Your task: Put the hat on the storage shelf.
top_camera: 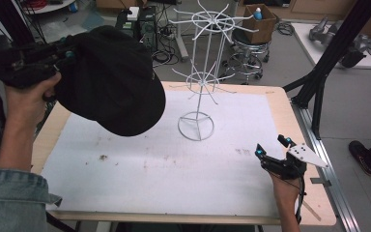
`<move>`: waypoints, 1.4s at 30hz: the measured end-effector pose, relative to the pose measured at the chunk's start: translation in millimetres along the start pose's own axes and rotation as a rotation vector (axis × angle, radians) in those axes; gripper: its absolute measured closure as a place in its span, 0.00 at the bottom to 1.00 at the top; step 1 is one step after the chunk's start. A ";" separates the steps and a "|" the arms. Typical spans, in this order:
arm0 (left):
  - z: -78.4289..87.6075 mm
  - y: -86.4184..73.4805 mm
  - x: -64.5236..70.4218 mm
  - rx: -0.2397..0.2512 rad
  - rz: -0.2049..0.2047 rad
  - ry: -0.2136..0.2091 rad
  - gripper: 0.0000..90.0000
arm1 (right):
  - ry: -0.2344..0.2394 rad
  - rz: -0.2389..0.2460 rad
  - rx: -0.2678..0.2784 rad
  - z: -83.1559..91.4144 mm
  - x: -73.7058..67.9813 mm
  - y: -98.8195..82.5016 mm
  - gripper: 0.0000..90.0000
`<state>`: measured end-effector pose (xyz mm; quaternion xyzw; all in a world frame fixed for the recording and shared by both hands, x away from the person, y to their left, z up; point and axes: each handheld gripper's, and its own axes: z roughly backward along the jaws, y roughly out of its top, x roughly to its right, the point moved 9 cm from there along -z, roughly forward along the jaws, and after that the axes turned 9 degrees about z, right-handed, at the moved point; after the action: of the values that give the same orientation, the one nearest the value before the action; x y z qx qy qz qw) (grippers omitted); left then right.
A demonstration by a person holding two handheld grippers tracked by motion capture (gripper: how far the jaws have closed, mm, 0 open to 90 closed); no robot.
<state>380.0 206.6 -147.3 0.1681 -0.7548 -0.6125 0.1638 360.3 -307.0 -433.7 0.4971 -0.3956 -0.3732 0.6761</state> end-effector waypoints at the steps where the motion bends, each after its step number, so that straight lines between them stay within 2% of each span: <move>1: -3.6 7.4 -1.5 0.009 0.004 -0.013 0.82 | -0.001 0.004 0.002 -0.1 0.3 0.2 0.13; 8: -11.2 27.6 -4.3 0.059 0.017 -0.061 0.82 | 0.000 -0.003 -0.001 -0.2 -0.1 -0.3 0.14; 15: -24.8 52.2 1.9 0.104 0.019 -0.123 0.82 | 0.000 -0.001 -0.002 -0.4 0.4 -0.6 0.13; 24: -40.9 67.9 10.6 0.124 0.021 -0.183 0.82 | -0.001 -0.004 -0.001 -0.3 0.8 -0.4 0.13; 28: -46.0 75.8 13.1 0.154 0.031 -0.204 0.82 | 0.000 -0.004 -0.004 -0.7 0.7 -1.0 0.13; 29: -48.6 79.2 13.9 0.175 0.032 -0.212 0.82 | 0.000 -0.002 -0.005 -0.8 0.9 -1.1 0.13; 35: -59.7 85.3 11.0 0.207 0.063 -0.232 0.82 | -0.001 -0.002 -0.001 -0.8 0.9 -0.6 0.14; 39: -72.7 83.0 9.2 0.204 0.085 -0.241 0.82 | 0.000 -0.002 -0.005 -0.9 0.9 -1.1 0.13; 42: -77.6 81.0 9.0 0.202 0.083 -0.239 0.82 | 0.000 -0.003 -0.005 -0.9 0.8 -1.0 0.13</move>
<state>402.9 150.7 -52.4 0.0782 -0.8329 -0.5419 0.0802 361.3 -307.7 -434.7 0.4959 -0.3940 -0.3752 0.6768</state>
